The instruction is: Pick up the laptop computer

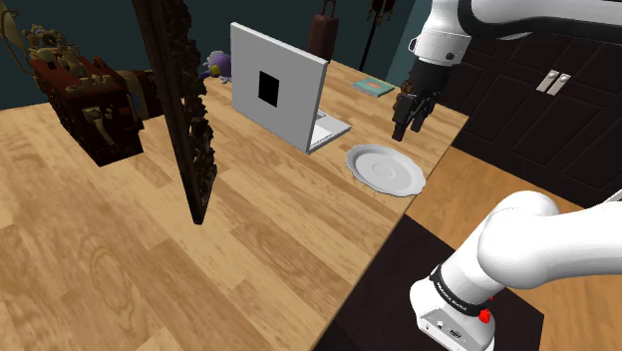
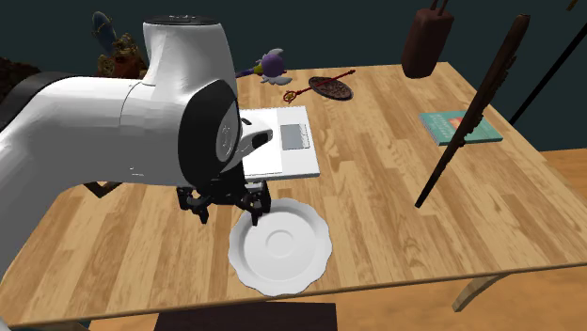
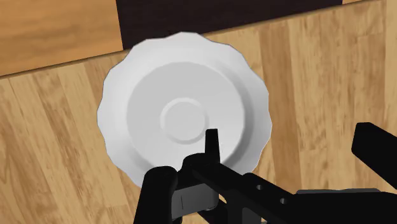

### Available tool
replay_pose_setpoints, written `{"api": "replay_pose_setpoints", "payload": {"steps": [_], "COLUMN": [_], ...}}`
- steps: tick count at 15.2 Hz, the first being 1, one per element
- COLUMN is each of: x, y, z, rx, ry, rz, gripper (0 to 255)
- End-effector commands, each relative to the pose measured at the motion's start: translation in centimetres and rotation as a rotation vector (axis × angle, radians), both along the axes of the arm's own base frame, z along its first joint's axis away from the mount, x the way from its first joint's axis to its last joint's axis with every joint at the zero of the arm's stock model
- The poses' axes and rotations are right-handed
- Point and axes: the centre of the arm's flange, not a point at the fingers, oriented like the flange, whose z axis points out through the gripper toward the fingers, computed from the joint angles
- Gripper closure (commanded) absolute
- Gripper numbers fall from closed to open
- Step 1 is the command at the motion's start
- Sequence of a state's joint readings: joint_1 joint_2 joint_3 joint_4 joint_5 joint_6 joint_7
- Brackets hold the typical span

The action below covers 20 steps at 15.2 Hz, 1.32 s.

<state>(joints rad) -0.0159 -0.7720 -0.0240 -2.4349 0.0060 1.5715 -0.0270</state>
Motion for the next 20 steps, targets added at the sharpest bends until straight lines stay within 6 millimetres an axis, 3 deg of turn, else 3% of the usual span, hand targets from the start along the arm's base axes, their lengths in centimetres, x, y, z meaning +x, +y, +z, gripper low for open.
{"api": "replay_pose_setpoints", "payload": {"steps": [1,20], "x": [0.0,22.5], "y": [0.0,5.7], "z": [0.0,8.2], "rx": [0.0,0.011], "ry": [0.0,-0.035], "rz": [0.0,0.102], "gripper": [0,0]}}
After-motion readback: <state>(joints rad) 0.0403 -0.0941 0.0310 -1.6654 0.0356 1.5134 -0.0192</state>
